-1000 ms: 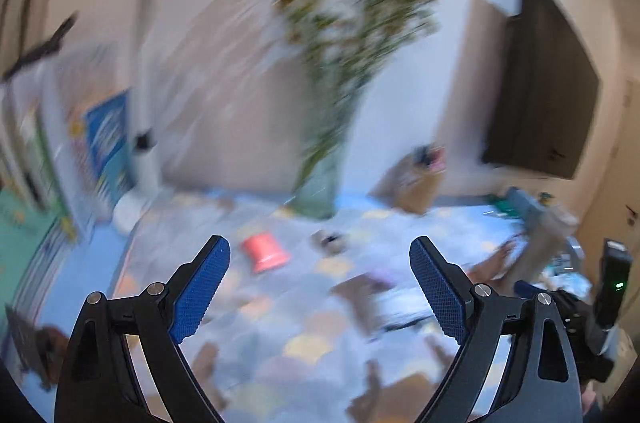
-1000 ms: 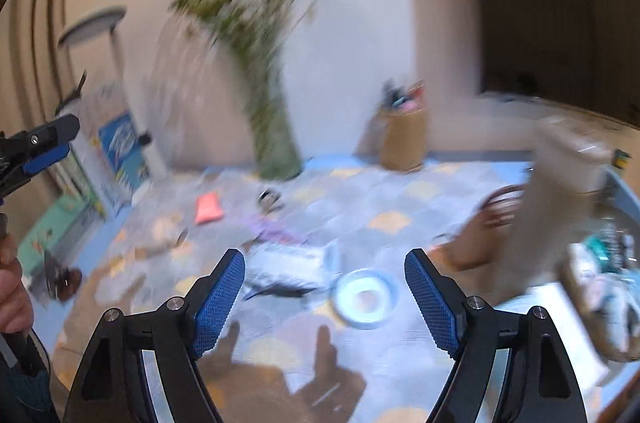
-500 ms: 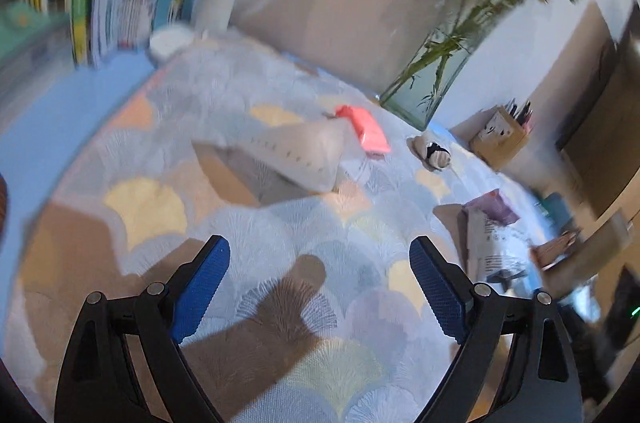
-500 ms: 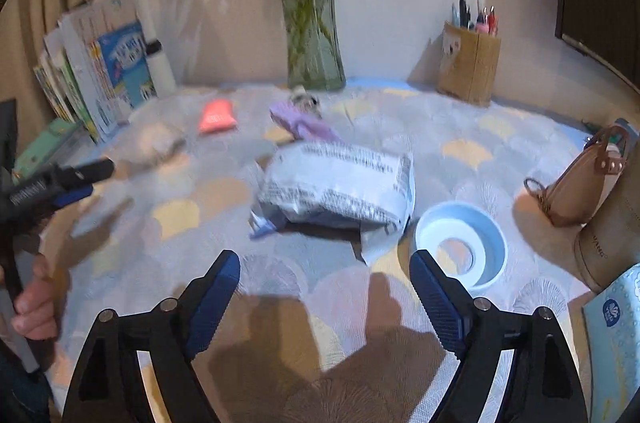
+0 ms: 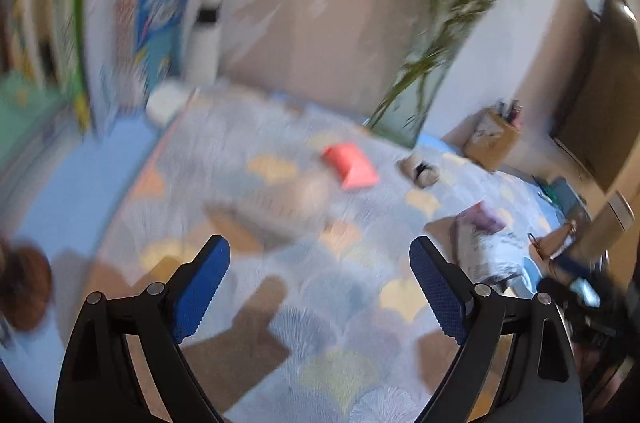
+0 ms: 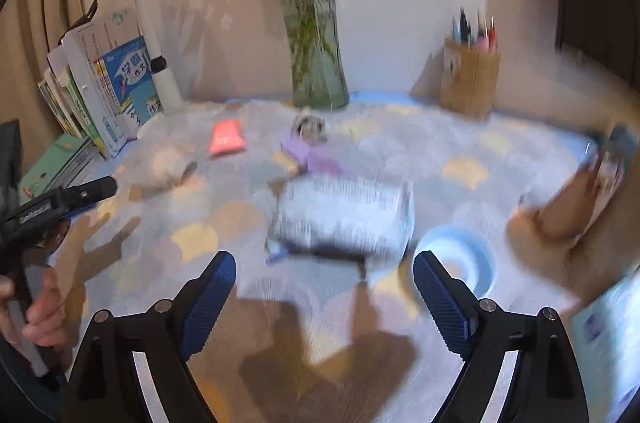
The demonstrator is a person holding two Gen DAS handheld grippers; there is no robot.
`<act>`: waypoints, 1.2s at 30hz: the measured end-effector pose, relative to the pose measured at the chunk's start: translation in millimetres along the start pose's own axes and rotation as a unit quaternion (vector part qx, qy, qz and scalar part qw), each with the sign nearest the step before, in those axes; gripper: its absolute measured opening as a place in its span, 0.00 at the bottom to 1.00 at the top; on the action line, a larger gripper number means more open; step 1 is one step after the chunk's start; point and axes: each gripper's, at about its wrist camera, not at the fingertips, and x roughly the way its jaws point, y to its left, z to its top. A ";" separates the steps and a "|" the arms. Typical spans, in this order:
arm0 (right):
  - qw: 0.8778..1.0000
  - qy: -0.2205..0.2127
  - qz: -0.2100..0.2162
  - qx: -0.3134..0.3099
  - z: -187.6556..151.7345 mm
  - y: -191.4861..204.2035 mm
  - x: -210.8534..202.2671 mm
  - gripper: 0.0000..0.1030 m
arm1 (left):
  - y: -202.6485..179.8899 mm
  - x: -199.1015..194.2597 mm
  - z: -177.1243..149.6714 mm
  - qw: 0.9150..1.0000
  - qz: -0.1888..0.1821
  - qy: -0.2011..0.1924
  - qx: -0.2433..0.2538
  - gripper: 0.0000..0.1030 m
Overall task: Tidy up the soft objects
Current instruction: 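Move both open tools back to the bed, then grasp the white plastic bag with left tool while right tool grasps the lilac packet, then carry the white bag with left tool while right tool carries the lilac packet to the bowl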
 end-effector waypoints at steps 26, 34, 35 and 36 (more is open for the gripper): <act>0.997 0.070 0.010 -0.037 52.4 6.0 109.0 0.23 | -7.0 115.0 18.5 0.988 0.030 0.087 0.121 0.40; 0.996 -0.010 0.087 0.036 64.5 -15.9 66.1 0.19 | -30.2 81.2 27.6 0.992 -0.006 0.039 0.122 0.39; 0.995 -0.017 0.088 0.043 64.9 -18.3 59.0 0.19 | -37.6 73.3 29.9 0.992 -0.014 0.029 0.125 0.39; 0.995 -0.022 0.086 0.049 65.0 -20.4 52.3 0.19 | -42.0 69.3 31.3 0.992 -0.020 0.024 0.125 0.39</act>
